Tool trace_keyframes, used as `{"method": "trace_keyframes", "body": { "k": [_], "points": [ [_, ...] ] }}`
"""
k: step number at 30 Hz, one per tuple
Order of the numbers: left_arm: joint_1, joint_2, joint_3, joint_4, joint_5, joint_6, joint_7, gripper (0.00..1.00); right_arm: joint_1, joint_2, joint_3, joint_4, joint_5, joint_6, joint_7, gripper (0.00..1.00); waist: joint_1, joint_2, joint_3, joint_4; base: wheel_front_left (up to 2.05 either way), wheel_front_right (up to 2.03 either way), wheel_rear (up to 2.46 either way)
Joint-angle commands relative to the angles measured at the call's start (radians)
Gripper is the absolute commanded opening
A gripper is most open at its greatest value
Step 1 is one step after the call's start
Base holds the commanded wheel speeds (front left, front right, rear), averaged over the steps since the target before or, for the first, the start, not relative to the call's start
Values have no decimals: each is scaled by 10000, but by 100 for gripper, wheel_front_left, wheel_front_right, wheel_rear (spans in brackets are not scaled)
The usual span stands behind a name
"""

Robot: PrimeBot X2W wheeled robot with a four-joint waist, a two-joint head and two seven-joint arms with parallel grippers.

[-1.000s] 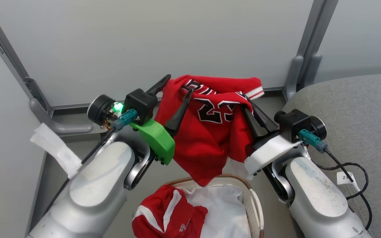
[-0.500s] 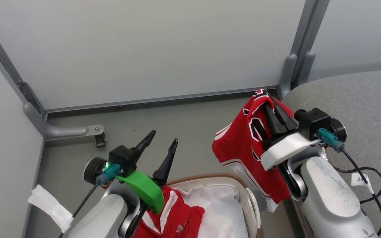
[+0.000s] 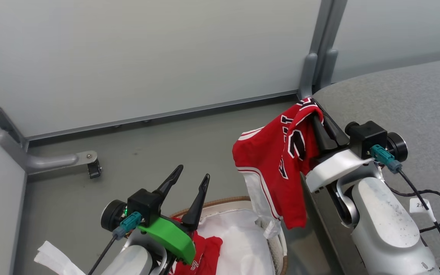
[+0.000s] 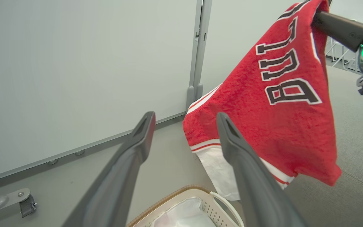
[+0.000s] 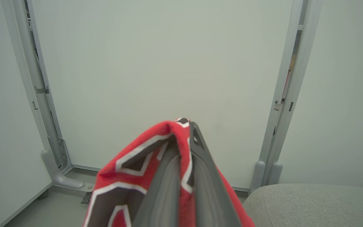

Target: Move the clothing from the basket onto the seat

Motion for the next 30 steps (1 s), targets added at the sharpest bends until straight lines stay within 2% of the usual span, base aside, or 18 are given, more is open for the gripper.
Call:
{"method": "trace_keyframes", "body": {
  "k": [1, 10, 16, 23, 30],
  "points": [
    [204, -23, 124, -130, 180, 50, -32, 100, -91, -40, -31, 0, -96, -14, -5, 0, 0, 16, 193, -722, 0, 0, 0],
    [364, -421, 436, -524, 792, -123, -23, 100, -407, -31, -811, 57, -732, -14, -7, 0, 0, 16, 818, -2776, 0, 0, 0],
    [-26, -536, 453, -606, 1099, -260, -24, 100, -579, -26, -1349, -25, -1099, -14, -7, 0, 0, 16, 1449, -3784, 0, 0, 0],
    [-351, -447, 449, -471, 1375, -356, -24, 100, -647, -22, -1805, -189, -998, -14, -7, 0, 0, 16, 1995, -4263, 0, 0, 0],
    [-682, -418, 330, -362, 1549, -435, -24, 100, -837, -26, -2020, -188, -959, -14, -7, 0, 0, 16, 2456, -3992, 0, 0, 0]
  ]
}}
